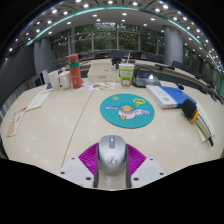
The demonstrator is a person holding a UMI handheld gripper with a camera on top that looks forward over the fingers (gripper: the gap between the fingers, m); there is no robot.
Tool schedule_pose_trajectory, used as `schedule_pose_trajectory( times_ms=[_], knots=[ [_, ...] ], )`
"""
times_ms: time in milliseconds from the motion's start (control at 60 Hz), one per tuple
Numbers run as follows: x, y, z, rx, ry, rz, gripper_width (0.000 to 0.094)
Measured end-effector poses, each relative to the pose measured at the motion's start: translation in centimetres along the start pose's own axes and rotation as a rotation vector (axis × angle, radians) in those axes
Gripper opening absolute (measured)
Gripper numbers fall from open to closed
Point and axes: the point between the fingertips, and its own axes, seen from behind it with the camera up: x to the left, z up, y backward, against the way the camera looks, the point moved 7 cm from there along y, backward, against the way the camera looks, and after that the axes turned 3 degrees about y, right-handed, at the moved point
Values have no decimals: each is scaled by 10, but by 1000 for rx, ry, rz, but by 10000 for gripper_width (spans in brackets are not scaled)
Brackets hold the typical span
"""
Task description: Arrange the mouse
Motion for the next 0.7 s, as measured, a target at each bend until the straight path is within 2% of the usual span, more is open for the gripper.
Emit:
schedule_pose_trajectory(
  times_ms=[200,333,467,700],
  knots=[
    [0,23,112,-164,-35,-8,363],
    [-18,7,186,-265,-58,-51,362],
    [-40,-54,202,-236,-81,-95,363],
    [-66,-142,139,-53,-111,-132,366]
  ],
)
